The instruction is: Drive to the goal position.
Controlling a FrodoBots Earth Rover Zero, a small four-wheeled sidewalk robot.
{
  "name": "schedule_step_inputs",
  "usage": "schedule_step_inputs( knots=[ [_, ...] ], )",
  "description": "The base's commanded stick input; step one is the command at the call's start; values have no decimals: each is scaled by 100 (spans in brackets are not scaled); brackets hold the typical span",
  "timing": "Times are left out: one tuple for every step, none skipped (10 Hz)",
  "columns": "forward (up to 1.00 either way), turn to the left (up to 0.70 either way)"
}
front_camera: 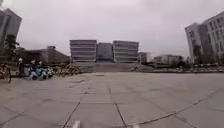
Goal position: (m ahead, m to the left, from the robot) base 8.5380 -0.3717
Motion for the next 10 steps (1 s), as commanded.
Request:
schedule_step_inputs(
  knots=[
    [70,0],
    [70,0],
    [70,0],
    [70,0],
    [70,0],
    [70,0],
    [70,0],
    [70,0],
    [70,0],
    [70,0]
  ],
)
